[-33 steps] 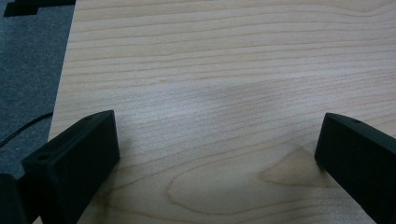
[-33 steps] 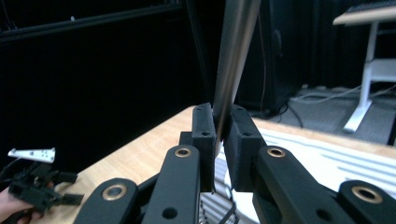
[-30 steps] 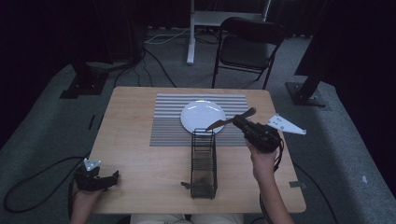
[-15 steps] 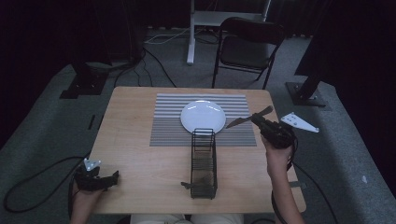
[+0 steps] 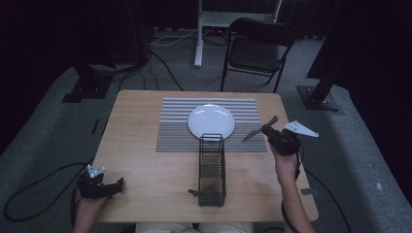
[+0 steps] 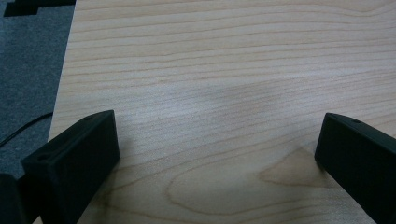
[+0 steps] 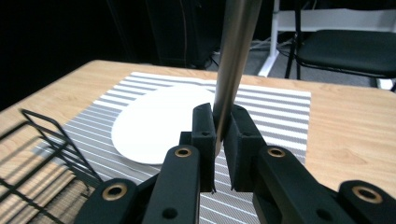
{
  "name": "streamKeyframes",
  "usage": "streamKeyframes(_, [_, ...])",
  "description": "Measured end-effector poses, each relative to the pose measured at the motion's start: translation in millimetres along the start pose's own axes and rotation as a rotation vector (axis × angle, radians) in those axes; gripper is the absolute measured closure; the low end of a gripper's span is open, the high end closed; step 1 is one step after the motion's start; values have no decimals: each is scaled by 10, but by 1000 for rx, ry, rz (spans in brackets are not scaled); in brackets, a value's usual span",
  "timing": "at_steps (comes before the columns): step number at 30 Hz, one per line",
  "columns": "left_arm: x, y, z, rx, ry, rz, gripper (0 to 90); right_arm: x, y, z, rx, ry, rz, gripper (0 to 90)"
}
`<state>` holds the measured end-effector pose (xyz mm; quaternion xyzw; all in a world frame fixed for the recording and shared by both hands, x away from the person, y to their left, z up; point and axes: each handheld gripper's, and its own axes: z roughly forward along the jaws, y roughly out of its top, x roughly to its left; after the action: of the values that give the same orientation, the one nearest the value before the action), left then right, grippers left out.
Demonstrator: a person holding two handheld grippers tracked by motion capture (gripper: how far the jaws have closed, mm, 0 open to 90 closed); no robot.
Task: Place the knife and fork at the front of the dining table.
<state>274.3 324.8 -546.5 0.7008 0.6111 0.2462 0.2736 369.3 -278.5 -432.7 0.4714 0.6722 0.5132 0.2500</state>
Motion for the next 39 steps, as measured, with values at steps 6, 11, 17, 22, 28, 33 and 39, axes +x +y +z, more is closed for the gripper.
streamKeyframes(6, [0, 0, 0, 0, 0, 0, 0, -43, -62, 82, 42, -23, -9, 832])
streamKeyframes(11, [0, 0, 0, 0, 0, 0, 0, -46, -79, 116, 49, -24, -7, 832])
streamKeyframes(17, [0, 0, 0, 0, 0, 0, 0, -59, -83, 155, 26, -24, 7, 832])
streamKeyframes(22, [0, 0, 0, 0, 0, 0, 0, -66, -76, 202, 10, -28, 21, 831])
streamKeyframes(28, [0, 0, 0, 0, 0, 0, 0, -114, -33, 312, -5, -36, 48, 833])
streamKeyframes(33, [-1, 0, 0, 0, -1, 1, 0, -127, -5, 416, -19, -48, 69, 833])
streamKeyframes(39, [-1, 0, 0, 0, -2, 2, 0, -165, 61, 530, -2, -55, 86, 834])
